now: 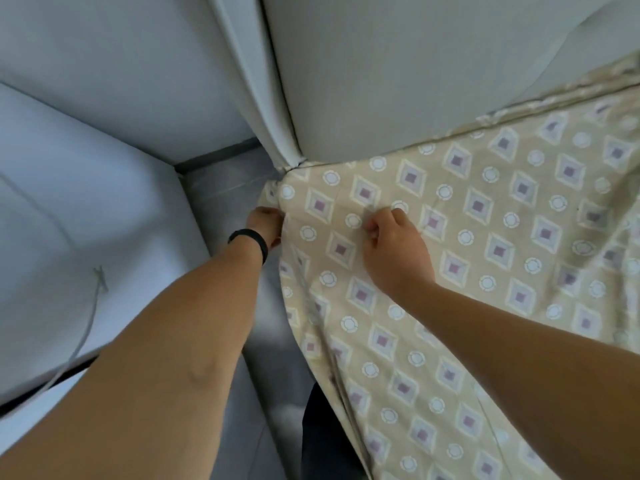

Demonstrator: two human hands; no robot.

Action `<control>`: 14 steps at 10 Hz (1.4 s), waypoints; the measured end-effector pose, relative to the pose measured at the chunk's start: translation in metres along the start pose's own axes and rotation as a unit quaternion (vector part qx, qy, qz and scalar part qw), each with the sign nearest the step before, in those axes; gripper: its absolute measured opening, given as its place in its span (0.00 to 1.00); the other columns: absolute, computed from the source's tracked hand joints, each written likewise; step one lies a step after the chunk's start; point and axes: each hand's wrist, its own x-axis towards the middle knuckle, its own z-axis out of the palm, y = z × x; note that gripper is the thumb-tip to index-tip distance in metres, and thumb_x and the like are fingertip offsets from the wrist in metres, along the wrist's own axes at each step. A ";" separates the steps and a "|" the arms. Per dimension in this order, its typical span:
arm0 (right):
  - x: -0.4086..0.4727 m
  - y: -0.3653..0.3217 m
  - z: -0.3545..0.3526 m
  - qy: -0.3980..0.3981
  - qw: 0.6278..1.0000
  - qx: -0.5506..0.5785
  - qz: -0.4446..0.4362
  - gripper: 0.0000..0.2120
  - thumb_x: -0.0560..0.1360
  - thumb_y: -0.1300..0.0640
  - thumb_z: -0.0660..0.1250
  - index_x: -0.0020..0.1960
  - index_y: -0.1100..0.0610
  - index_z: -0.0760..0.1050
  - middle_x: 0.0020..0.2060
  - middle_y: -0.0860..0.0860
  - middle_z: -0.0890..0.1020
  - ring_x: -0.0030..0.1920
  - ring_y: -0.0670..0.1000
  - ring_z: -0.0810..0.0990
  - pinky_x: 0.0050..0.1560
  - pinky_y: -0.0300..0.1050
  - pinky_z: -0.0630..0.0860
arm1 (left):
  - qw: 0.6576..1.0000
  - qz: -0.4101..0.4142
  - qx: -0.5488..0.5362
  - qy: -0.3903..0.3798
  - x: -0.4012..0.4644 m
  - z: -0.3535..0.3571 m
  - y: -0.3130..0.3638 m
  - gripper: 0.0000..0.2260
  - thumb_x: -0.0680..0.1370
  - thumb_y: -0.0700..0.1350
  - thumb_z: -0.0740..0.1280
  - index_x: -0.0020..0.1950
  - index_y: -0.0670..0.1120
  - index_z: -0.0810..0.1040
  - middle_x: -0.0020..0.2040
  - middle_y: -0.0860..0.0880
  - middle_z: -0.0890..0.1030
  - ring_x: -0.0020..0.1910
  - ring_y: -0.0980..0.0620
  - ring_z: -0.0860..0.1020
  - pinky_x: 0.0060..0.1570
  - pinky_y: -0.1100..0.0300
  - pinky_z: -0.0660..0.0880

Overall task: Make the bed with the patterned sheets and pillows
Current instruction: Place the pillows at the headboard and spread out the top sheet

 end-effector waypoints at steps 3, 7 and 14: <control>-0.030 0.005 -0.051 -0.101 0.993 0.022 0.054 0.16 0.79 0.55 0.60 0.67 0.50 0.71 0.63 0.49 0.72 0.60 0.54 0.74 0.58 0.53 0.76 | 0.958 0.063 -0.248 -0.132 -0.074 -0.001 0.009 0.26 0.75 0.67 0.67 0.68 0.54 0.77 0.60 0.47 0.84 0.58 0.45 0.83 0.56 0.45 0.80; -0.035 0.042 -0.057 -0.081 0.993 0.033 0.081 0.15 0.79 0.59 0.59 0.64 0.52 0.74 0.59 0.49 0.74 0.55 0.55 0.76 0.56 0.53 0.77 | 0.967 0.070 -0.004 0.243 -0.009 -0.004 0.038 0.19 0.82 0.53 0.62 0.68 0.43 0.77 0.66 0.41 0.79 0.65 0.41 0.77 0.57 0.53 0.74; -0.201 0.186 -0.115 -0.156 0.928 0.020 0.337 0.18 0.78 0.55 0.60 0.68 0.53 0.71 0.62 0.52 0.73 0.57 0.56 0.78 0.56 0.54 0.79 | 0.929 0.144 0.243 0.238 -0.205 0.139 -0.048 0.28 0.78 0.59 0.65 0.70 0.46 0.63 0.69 0.38 0.64 0.67 0.35 0.66 0.64 0.39 0.66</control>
